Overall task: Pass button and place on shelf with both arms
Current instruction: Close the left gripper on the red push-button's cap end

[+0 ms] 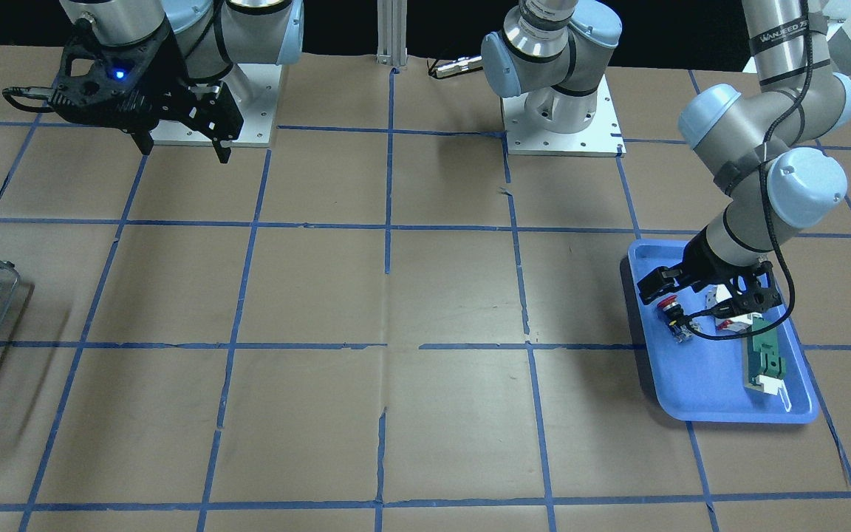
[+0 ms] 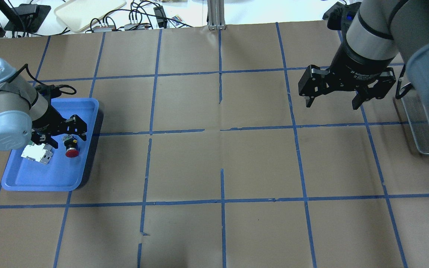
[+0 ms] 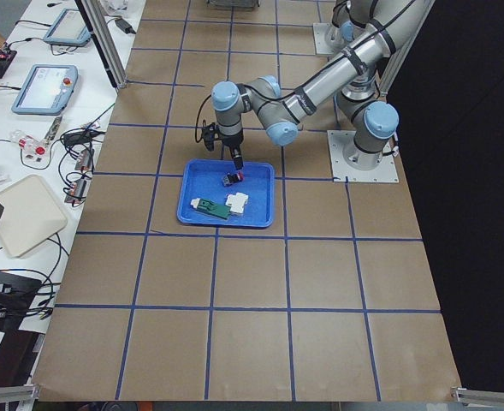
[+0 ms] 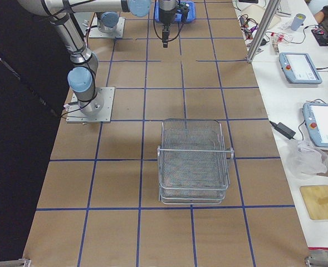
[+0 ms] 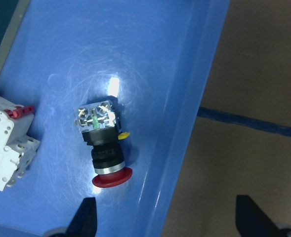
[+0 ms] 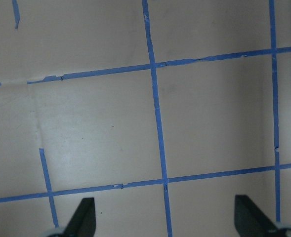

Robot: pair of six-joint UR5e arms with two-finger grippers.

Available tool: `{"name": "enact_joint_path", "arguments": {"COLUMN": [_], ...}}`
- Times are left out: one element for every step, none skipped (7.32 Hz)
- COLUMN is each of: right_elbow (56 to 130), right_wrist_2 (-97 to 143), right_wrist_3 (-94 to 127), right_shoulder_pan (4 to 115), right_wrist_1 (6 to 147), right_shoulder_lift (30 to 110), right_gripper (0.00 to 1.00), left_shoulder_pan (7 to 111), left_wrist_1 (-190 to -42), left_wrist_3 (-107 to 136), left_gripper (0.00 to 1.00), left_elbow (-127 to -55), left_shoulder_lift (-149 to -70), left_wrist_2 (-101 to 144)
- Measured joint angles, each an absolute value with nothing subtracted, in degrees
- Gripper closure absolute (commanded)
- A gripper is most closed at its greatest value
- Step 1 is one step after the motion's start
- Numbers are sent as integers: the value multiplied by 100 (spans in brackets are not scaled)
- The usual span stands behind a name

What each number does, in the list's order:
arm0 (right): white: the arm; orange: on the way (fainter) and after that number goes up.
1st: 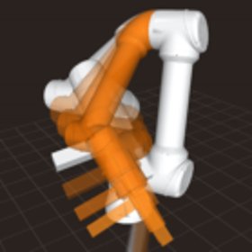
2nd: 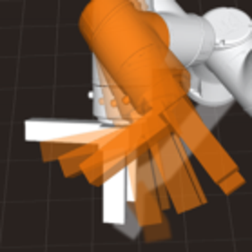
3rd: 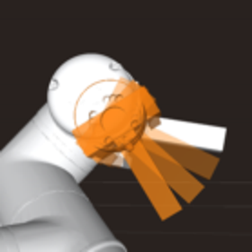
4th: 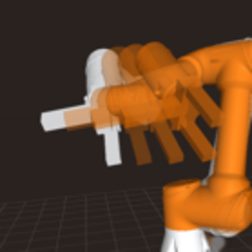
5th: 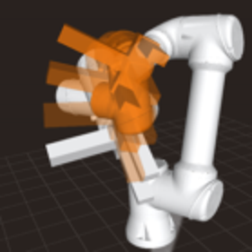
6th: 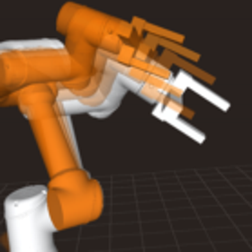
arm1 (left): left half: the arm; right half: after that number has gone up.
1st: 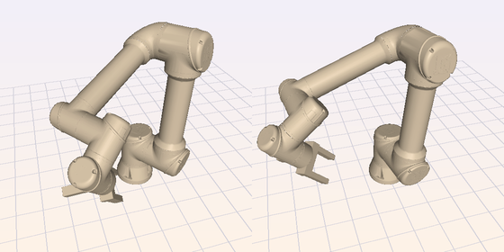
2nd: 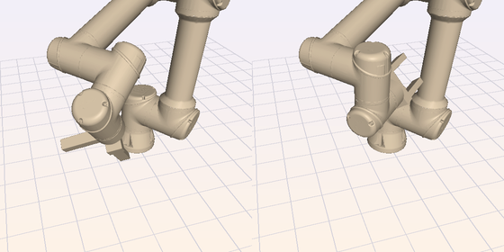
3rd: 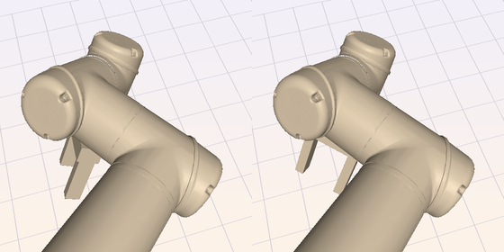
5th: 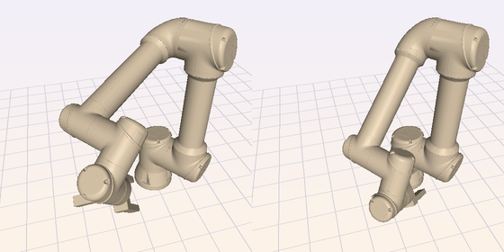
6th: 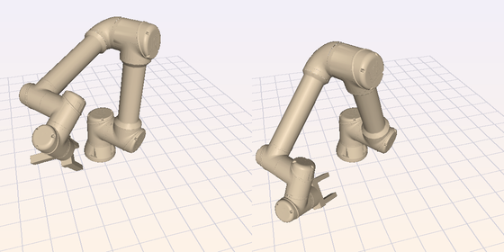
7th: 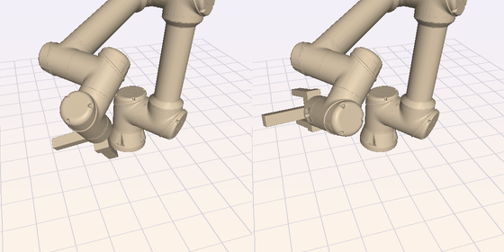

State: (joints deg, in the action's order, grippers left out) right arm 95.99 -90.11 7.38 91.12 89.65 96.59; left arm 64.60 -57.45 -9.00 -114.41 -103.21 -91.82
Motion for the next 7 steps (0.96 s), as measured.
{"name": "enact_joint_path", "arguments": {"right_elbow": [9603,9605,9606,9606,9606,9614,9650], "right_wrist_2": [-9012,-9011,-9009,-9007,-8998,-8991,-8996], "right_wrist_3": [736,720,694,678,684,718,749], "right_shoulder_pan": [9114,9114,9113,9112,9110,9103,9095], "right_wrist_1": [8965,8965,8967,8969,8973,8969,8954], "right_shoulder_lift": [9659,9659,9659,9655,9646,9639,9642], "right_gripper": [0,0,0,0,0,0,0], "left_shoulder_pan": [6361,6298,6267,6255,6252,6250,6250], "left_wrist_1": [-5640,-5503,-5408,-5365,-5348,-5345,-5346], "left_wrist_3": [-898,-897,-897,-897,-895,-891,-889], "left_gripper": [13,18,23,28,38,55,68], "left_elbow": [-11460,-11471,-11481,-11482,-11482,-11484,-11489], "left_shoulder_lift": [-10452,-10578,-10683,-10769,-10834,-10873,-10890], "left_wrist_2": [-9232,-9267,-9282,-9287,-9288,-9286,-9288]}}
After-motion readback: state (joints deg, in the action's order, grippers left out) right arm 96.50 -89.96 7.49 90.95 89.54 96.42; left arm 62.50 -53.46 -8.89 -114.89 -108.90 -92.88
